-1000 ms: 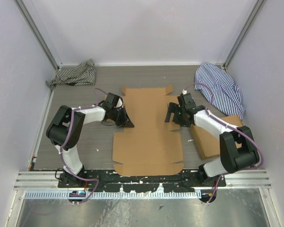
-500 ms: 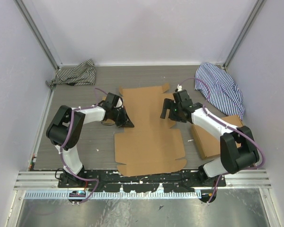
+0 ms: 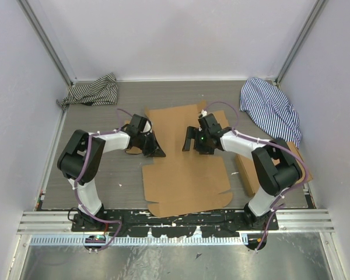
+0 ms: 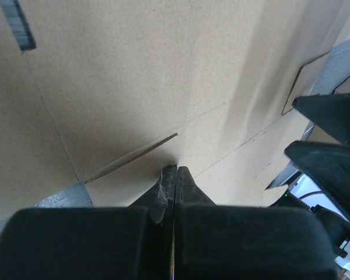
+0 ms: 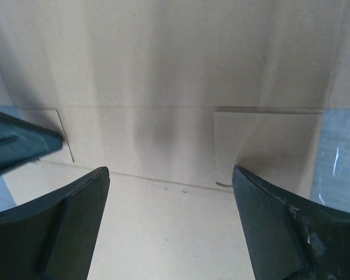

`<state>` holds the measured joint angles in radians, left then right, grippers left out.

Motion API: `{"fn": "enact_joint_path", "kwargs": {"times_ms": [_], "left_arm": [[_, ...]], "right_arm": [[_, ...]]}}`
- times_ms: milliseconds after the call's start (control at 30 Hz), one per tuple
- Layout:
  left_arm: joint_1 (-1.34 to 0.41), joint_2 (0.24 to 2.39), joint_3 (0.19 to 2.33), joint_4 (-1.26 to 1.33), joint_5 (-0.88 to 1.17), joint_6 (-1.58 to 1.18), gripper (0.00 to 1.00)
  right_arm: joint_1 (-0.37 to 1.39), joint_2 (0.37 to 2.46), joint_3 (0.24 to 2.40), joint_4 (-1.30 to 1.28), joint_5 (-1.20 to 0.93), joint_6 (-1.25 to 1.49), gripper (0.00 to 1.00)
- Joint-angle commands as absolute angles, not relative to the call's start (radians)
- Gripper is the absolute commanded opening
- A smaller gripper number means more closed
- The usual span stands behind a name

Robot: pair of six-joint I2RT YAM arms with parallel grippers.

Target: Fold the paper box

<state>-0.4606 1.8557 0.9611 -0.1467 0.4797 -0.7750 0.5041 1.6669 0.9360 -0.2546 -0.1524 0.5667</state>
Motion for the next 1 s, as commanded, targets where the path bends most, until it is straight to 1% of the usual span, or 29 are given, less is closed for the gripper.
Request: {"fn": "enact_joint_path", "kwargs": {"times_ms": [0,167,433,600,800,867,967], "left_arm": [[-0.469,1.957,0.875,-0.262,0.269,-0.707,0.00],[-0.468,1.931,0.874,-0.282,0.267,-0.696,0.00],[-0.468,1.866,0.932,-0.399,0.207,-0.643,0.00],[-0.466,1.827,0.964,-0.457,0.176,-0.625,0.00],[-0.466,1.742,0.991,-0.522,0.156,-0.619,0.00],[-0.467,1.698,0.999,-0.546,0.146,-0.620,0.03],[-0.466,1.622,1.020,-0.598,0.119,-0.618,0.11]], "right_arm": [[0.503,1.759,0.951,-0.184,-0.177,0.589,0.90],[0.508,1.778,0.950,-0.164,-0.187,0.598,0.89],[0.520,1.684,0.973,-0.247,-0.185,0.586,0.89],[0.546,1.602,0.924,-0.261,-0.183,0.596,0.89],[0.552,1.497,0.896,-0.312,-0.110,0.588,0.89],[0.552,1.466,0.907,-0.344,-0.078,0.576,0.89],[0.552,1.426,0.941,-0.393,-0.035,0.555,0.89]]}}
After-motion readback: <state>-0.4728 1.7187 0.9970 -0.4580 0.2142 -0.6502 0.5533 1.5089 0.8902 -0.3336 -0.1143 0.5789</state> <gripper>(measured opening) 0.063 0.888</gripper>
